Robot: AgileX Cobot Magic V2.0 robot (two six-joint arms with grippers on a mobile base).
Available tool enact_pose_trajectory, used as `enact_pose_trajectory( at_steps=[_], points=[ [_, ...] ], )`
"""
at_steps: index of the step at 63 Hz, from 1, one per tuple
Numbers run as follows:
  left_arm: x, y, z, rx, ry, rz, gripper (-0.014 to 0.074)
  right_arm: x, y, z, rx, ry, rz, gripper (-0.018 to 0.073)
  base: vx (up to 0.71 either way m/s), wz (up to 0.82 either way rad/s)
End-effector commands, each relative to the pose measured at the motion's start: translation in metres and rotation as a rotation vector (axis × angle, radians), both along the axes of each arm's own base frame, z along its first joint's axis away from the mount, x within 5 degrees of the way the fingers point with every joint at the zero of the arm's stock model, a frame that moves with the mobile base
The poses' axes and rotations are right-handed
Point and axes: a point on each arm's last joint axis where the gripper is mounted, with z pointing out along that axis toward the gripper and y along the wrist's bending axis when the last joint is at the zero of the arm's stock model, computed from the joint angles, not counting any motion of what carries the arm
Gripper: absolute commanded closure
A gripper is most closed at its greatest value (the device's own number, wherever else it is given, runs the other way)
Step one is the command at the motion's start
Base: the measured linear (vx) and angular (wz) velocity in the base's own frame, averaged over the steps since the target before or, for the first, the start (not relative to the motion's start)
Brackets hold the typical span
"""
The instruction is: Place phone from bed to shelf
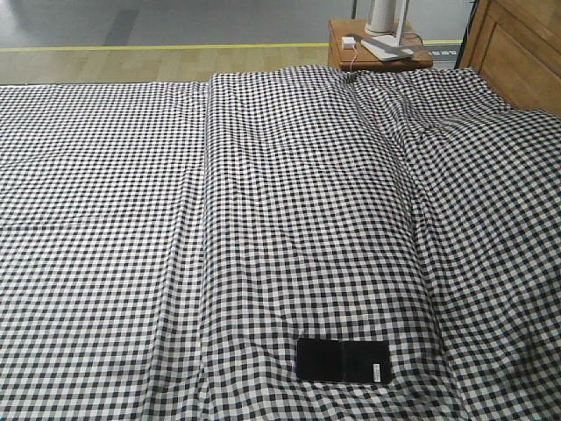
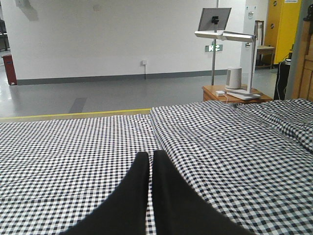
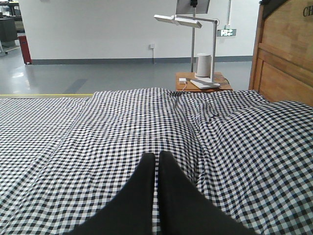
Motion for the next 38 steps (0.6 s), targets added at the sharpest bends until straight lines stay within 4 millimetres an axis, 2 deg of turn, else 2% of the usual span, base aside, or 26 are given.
enact_pose_trajectory(
  at_steps=[1,38],
  points=[
    [-0.0022,0.0,0.0153,-0.023,-0.101,-0.004,0.0595,0.0,-0.0002,0.0049,-0.001,-0.072,-0.002,0.0564,0.0,0.0],
    [-0.0022,0.0,0.0153,-0.023,-0.101,-0.004,0.0595,0.0,-0.0002,0.005,-0.001,-0.073,-0.002,0.0564,0.0,0.0]
  ],
)
